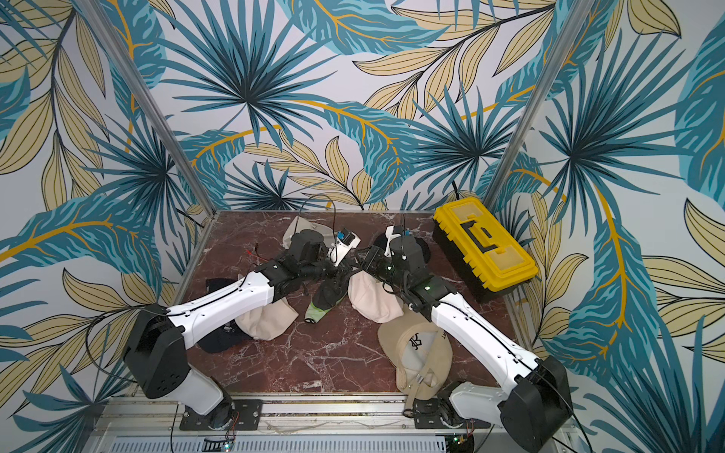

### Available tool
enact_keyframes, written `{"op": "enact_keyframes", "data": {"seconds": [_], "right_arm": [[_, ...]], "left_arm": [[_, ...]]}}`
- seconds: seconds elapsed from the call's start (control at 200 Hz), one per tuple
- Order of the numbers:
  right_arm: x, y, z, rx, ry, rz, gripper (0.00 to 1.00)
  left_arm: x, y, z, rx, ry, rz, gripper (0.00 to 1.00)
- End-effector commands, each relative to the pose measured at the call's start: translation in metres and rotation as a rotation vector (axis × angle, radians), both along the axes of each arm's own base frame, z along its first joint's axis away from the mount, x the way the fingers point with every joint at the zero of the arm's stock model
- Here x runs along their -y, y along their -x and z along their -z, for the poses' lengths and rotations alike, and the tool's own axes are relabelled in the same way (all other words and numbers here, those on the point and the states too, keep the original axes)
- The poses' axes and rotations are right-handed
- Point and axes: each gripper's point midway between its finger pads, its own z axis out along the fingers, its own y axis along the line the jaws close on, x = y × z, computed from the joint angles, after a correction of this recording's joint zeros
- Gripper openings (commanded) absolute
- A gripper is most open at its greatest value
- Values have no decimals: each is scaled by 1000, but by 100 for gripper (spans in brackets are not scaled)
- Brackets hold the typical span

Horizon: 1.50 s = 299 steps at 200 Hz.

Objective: Open the adjustable buckle of the baseball cap
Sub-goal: Open the adjustable buckle on the baseball cap.

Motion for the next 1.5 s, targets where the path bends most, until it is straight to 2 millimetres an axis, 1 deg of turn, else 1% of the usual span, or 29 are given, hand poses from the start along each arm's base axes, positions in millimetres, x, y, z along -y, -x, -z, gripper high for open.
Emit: {"op": "enact_keyframes", "data": {"seconds": [0.0, 0.06, 0.165, 0.33, 0.395, 0.426, 0.491, 0.696, 0.766, 0.866, 0.981, 1.126, 1.231, 1.292, 1.302, 1.317, 1.387, 1.492], "right_arm": [[-1, -1, 4, -9, 23, 1, 44], [0, -1, 7, -21, 42, 0, 46], [1, 1, 10, -30, 63, -1, 52], [3, 2, 9, -24, 102, 8, 54], [4, 0, 8, -16, 115, 18, 54], [6, 3, 16, -46, 138, 18, 53], [6, 0, 18, -53, 154, 21, 53], [4, -5, 23, -62, 189, 14, 45], [3, -5, 25, -64, 196, 12, 39], [5, -4, 20, -45, 197, 13, 28], [13, -1, 11, -14, 218, 25, 22], [21, 6, 1, 31, 222, 11, 19], [25, 10, -4, 60, 188, -27, 17], [25, 11, -3, 64, 158, -71, 16], [24, 9, -7, 84, 141, -76, 16], [23, 9, -9, 90, 128, -85, 16], [21, 7, -9, 100, 78, -133, 15], [17, 6, -10, 118, 27, -194, 15]], "left_arm": [[6, 6, -29, 63, 53, 32, 0], [6, 6, -29, 67, 50, 34, 0], [4, 4, -25, 70, 38, 22, 0], [6, 2, -22, 68, 30, 21, 0], [6, 1, -23, 73, 31, 20, 0], [7, 1, -24, 76, 32, 22, 0], [8, 2, -26, 77, 36, 29, 0], [10, 4, -28, 82, 40, 45, 0], [11, 5, -28, 85, 40, 46, 0], [10, 3, -28, 87, 38, 40, 0], [8, -1, -24, 89, 24, 15, 0], [1, -8, -16, 98, -7, -35, 0], [-7, -12, -17, 106, -16, -74, 0], [-12, -16, -18, 101, -13, -99, 0], [-13, -16, -18, 98, -12, -104, 0], [-14, -17, -19, 94, -10, -111, 0], [-21, -25, -18, 62, 5, -149, 0], [-34, -37, -12, -9, 31, -206, 0]]}}
